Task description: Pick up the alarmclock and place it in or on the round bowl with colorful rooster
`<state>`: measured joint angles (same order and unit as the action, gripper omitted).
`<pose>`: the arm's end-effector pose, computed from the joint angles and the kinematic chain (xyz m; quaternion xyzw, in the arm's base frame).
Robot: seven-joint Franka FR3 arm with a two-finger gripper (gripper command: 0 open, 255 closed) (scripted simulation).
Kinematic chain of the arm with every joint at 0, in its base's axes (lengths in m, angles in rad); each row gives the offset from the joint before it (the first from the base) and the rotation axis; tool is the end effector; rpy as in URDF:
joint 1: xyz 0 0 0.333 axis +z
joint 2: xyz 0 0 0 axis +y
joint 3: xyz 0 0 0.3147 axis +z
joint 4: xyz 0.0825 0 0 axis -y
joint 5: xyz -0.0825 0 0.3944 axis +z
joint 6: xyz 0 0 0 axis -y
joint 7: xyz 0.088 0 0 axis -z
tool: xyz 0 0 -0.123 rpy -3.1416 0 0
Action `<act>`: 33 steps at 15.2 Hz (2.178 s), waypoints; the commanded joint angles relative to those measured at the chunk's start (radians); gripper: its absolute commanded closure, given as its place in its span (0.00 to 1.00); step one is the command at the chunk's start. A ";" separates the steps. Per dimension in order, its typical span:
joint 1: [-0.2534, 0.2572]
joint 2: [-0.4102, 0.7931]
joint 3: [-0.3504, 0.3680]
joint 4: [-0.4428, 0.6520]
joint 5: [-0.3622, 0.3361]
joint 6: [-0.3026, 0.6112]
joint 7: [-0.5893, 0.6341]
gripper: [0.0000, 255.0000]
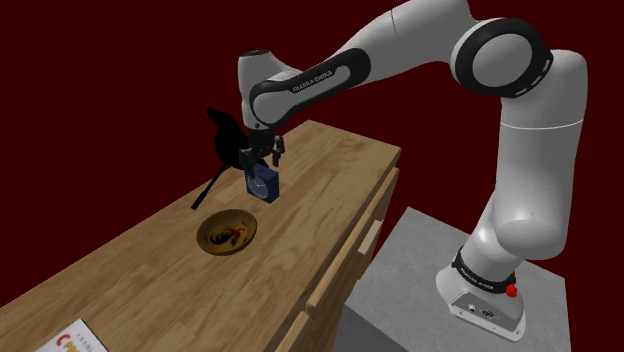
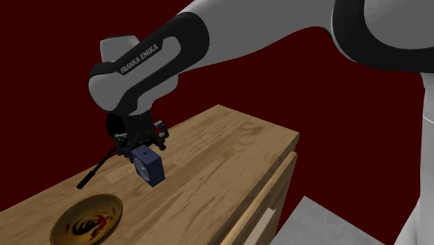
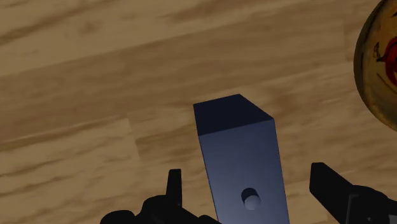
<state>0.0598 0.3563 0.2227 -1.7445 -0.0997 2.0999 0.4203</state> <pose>0.6354 0.1671 0.3529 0.9987 -0.0508 0.0058 0.0028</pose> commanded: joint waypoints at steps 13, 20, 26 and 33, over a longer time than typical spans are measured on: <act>0.002 0.033 -0.005 -0.030 -0.010 0.063 0.007 1.00; 0.002 0.033 -0.005 -0.030 -0.010 0.061 0.006 1.00; 0.000 0.010 -0.001 -0.009 -0.003 0.018 0.002 1.00; -0.002 -0.025 0.003 0.039 0.008 -0.063 -0.006 1.00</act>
<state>0.0578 0.3341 0.2252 -1.7173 -0.0930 2.0512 0.4153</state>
